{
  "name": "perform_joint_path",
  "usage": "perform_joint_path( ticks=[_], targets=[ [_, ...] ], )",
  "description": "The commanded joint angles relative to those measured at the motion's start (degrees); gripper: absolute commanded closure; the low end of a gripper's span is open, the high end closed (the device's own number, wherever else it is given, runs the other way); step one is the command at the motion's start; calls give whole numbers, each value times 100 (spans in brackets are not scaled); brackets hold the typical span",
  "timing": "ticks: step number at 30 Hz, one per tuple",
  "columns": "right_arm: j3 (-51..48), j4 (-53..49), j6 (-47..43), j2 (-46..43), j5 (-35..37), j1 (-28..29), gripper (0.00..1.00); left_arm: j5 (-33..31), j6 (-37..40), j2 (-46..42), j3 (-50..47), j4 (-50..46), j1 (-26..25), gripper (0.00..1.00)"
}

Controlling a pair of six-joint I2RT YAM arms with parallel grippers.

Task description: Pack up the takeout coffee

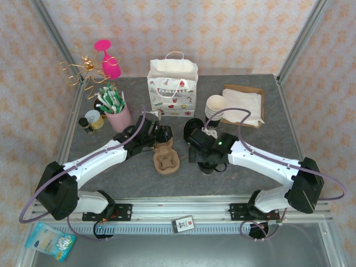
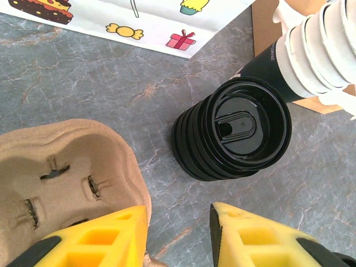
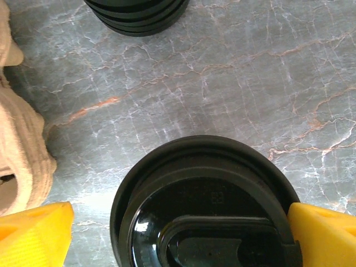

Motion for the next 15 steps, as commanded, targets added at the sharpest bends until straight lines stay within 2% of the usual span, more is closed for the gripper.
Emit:
perform_joint_path(
  ticks=[1,5,15],
  targets=[
    [192,-230,-47,37,76,32,2,-188,56,-144,-12,-72,-6,63],
    [169,-319,-29,45,137,36,3,-207,67,-153,-40,-71,-6,63],
    [72,-442,101,72,284,35,13,-207,74,-177,-58,-108,-8,63]
  ],
)
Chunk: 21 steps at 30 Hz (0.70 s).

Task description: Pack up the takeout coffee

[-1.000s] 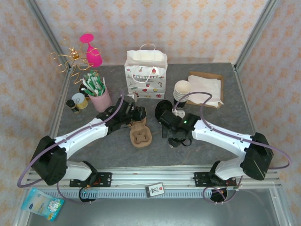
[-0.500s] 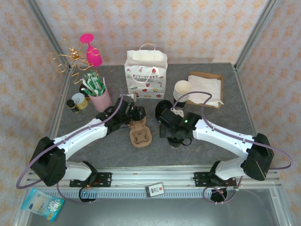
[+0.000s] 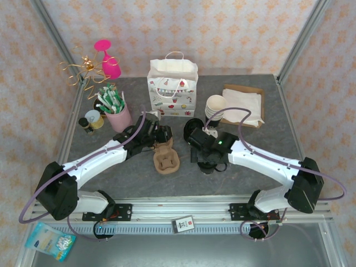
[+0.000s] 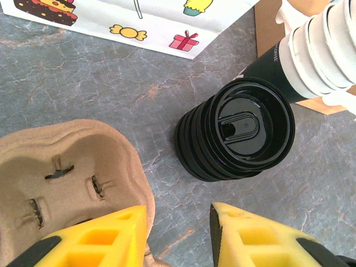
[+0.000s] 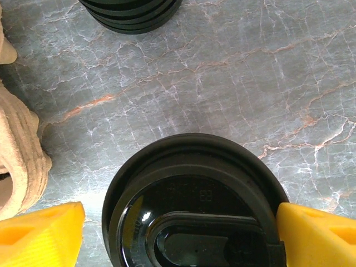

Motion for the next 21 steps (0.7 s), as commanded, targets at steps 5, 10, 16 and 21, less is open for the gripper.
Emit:
perform_joint_path(
  ticks=[5,10,16,21],
  targets=[
    [28,-466,215,41,422,30,17,-115,25,-179,-67,-81,-7,63],
    [-27,-470,326,-9,434,35,13,-59,8,-161,-63,-65,-6,63],
    [-36,-459,369,-73,447,32,2,-68,-4,-167,-50,-75,-11,63],
    [37,-443,334,-141,399,27,0,-44,-18,-194,-45,-90,-6,63]
  ],
)
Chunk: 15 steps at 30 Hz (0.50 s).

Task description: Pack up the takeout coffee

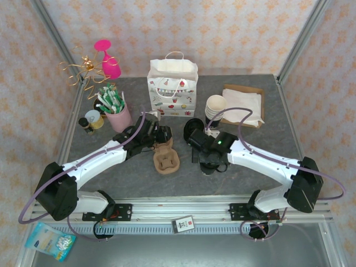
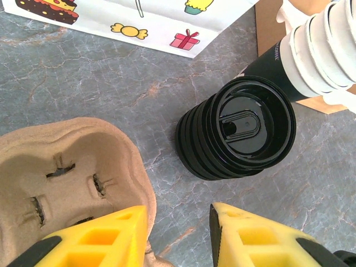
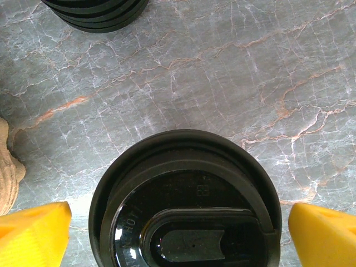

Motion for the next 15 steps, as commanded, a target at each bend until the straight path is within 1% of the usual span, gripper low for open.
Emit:
perform_joint_path(
  ticks=[1,3,6,9,12,14,15],
  targets=[
    [79,-160,50,-204,176,27,0,-57,-23,-175,-7,-72,-8,63],
    [194,-167,-7,-291,171,-5,0,-59,-21,-164,-7,15,-6,63],
    [275,-67,-95,-548,228,-120,0,-244,36,88,168,91,-6,63],
    [274,125,-304,-784,26,-482,0,-272,98,558,494,263,4,63],
    [324,225,-454,-970,31,-757,0,-325,165,1052,789,510,11,63],
    [315,307,-552,-988,-15,-958,0,-241,299,1388,937,774,11,61],
    [310,358,-605,-1169,-63,-1063,0,-208,294,1529,1003,837,11,60]
  ],
)
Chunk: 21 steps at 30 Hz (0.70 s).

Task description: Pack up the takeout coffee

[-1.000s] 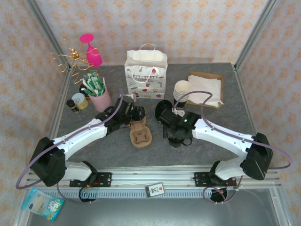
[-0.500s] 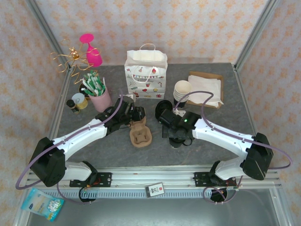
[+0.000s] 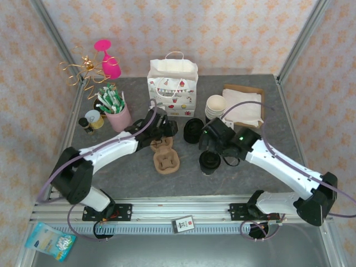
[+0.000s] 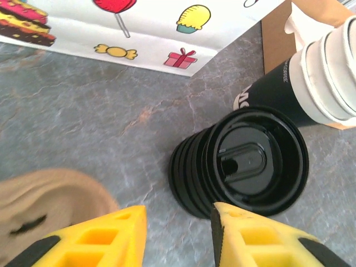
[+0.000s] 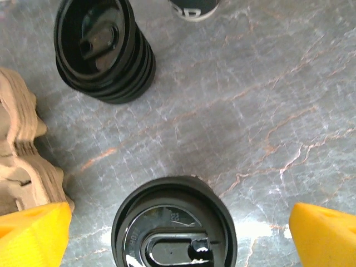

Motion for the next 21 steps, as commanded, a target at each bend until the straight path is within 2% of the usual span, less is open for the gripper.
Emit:
perform_joint_path(
  ticks=[1,4,9,21],
  targets=[
    [99,203,-301,-250,-63,-296,0,-19,217,446,355,445,8,59],
    [57,329,-423,-327,-256,-560,0,70,259,904,650,495,7,56],
    [6,367,-530,-300,-296,-655,0,453,486,1414,869,693,1,51],
    [-105,429,-583,-334,-342,-733,0,1042,544,1904,1031,709,-106,54]
  ],
)
